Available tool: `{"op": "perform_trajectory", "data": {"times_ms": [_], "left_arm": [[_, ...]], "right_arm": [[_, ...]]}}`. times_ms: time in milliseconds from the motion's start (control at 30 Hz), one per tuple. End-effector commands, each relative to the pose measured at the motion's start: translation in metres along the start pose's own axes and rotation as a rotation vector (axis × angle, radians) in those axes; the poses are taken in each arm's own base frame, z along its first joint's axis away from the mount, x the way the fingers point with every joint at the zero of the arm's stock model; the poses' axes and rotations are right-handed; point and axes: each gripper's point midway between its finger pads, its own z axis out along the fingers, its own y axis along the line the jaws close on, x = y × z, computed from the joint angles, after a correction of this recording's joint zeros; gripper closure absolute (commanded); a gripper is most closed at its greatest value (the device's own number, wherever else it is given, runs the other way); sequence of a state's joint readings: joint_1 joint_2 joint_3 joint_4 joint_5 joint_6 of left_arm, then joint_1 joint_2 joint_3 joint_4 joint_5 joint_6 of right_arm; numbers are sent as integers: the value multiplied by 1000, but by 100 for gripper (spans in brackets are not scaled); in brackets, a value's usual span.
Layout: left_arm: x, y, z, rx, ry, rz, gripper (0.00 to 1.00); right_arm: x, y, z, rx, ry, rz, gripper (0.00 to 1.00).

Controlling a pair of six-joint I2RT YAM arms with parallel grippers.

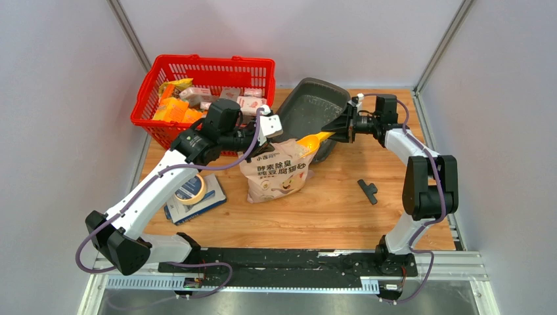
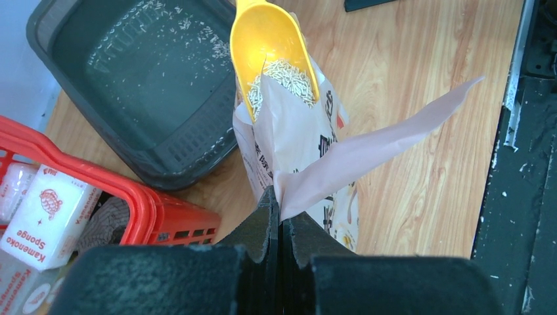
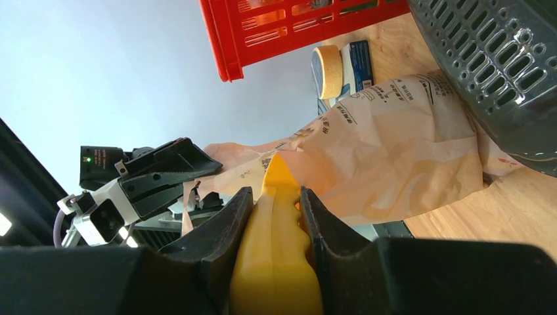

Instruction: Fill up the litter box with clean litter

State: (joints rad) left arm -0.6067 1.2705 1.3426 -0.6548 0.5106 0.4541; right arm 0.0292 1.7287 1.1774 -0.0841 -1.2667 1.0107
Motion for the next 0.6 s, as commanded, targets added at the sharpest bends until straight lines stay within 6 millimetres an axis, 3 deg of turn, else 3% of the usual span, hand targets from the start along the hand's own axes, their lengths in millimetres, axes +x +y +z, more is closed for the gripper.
{"op": "perform_trajectory", "data": {"times_ms": [0,100,200,367,567], "left_arm": [[-40,13,-19,-59,-96,111,100],[-42,14,-20,-62,-99,112,100],[-39,15,-17,-59,-93,119,100],[-38,15,-16,-64,-96,118,100],[-34,17,-15,-83,-95,80,100]], "right_arm": [[-16,1,-22,-43,-53,-19,100],[-13,-1,-25,-45,-57,-3,100],[-16,10,-33,-66,-90,-22,100],[-8,2,-39,-33,-100,-35,100],[-15,20,-44,-27,-158,-111,100]]}}
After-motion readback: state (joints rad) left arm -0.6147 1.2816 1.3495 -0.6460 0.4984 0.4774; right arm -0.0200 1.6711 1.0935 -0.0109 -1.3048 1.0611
